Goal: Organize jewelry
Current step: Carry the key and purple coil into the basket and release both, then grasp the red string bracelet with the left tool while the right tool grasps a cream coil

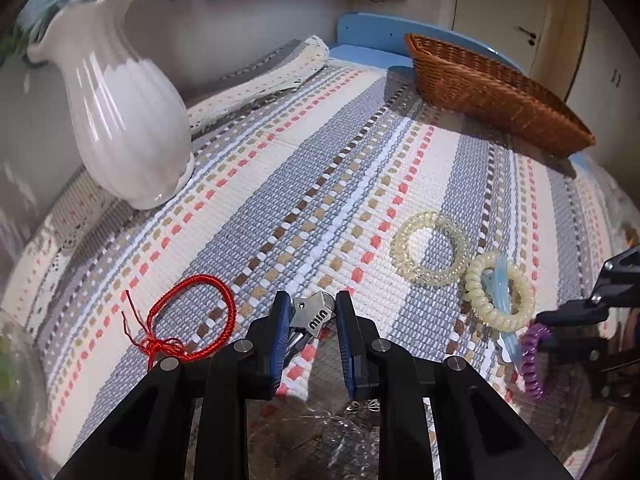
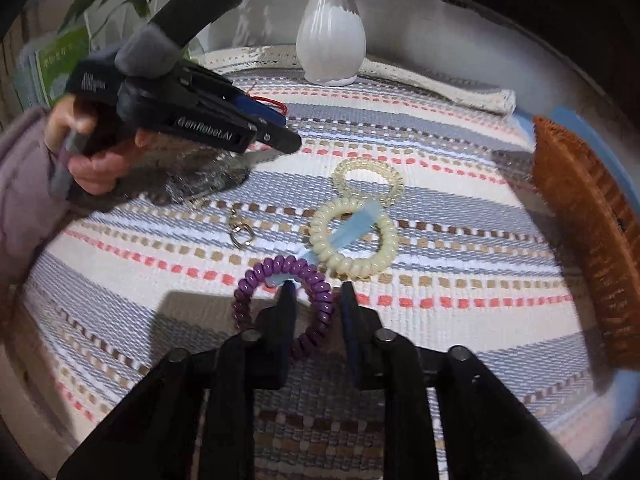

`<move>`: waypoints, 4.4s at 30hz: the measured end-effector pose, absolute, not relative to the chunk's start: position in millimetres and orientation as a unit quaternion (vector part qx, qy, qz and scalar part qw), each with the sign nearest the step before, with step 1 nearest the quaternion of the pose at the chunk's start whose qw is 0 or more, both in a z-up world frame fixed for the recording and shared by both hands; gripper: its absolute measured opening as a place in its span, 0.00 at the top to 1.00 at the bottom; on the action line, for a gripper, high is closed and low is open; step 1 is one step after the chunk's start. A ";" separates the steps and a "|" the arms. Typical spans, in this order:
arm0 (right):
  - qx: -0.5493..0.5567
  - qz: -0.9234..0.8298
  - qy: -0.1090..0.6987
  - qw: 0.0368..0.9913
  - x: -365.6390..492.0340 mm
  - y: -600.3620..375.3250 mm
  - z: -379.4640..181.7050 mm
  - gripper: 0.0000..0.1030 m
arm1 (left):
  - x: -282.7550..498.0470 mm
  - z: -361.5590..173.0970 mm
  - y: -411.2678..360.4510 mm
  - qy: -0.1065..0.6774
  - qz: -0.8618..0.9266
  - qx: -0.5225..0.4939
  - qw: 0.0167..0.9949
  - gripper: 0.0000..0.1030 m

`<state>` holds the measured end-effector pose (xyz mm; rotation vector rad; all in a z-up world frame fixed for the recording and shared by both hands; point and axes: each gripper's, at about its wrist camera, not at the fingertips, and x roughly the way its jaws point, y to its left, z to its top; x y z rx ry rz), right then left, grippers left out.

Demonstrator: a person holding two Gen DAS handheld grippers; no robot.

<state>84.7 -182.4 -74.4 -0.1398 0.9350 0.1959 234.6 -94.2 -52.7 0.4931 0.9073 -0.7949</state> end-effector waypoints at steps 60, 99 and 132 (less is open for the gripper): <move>0.145 -0.143 0.440 0.874 106.0 -547.2 -23.2 0.86 | 176.2 6.3 -405.7 0.421 -0.510 0.092 0.744 0.70; 0.042 0.099 0.416 0.903 87.8 -260.8 -6.8 0.84 | 154.2 5.3 40.1 0.414 -0.211 -0.080 0.882 0.70; 0.011 0.144 0.466 0.873 197.3 -231.8 -71.7 0.70 | 280.3 -61.8 -17.0 0.471 -0.171 -0.055 0.864 0.70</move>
